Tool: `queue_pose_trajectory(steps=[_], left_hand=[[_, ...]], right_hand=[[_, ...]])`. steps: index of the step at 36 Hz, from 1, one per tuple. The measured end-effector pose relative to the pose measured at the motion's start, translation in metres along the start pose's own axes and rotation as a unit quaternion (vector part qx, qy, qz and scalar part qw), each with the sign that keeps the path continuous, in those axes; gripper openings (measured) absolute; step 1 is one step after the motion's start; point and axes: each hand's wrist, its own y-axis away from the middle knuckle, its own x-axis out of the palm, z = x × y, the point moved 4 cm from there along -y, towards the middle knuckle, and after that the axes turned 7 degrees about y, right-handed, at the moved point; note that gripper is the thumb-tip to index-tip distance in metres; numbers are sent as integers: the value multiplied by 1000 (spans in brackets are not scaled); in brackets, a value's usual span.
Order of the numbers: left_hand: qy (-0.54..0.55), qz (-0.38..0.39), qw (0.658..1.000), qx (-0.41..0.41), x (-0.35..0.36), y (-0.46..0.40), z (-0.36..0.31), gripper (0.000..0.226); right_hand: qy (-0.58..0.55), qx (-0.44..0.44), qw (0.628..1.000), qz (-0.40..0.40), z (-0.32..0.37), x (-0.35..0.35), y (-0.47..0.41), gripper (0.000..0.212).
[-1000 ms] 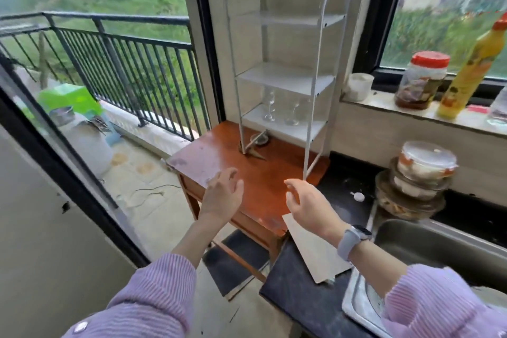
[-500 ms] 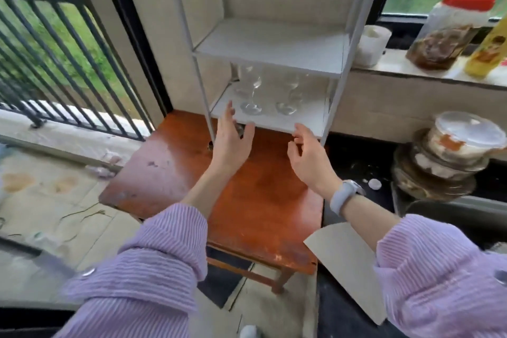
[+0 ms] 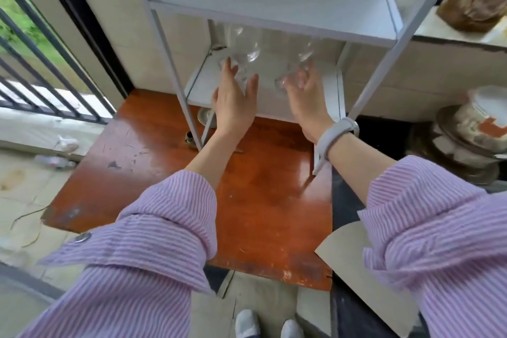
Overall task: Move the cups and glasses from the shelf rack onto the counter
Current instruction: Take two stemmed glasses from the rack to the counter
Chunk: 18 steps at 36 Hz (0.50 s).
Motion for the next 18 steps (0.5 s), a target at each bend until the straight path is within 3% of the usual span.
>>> queue_pose_trajectory(steps=[7,14,18], left_hand=[[-12,-33,999,6,2,-11,-1,41],[62,-13,997,44,-11,9,-13,29],[92,-17,995,14,-28,39,-16,23]], right_hand=[[12,-32,999,-25,5,1,-13,39],[38,-40,998,-38,4,0,2,30],[39,-57,997,-30,1,-7,34,19]])
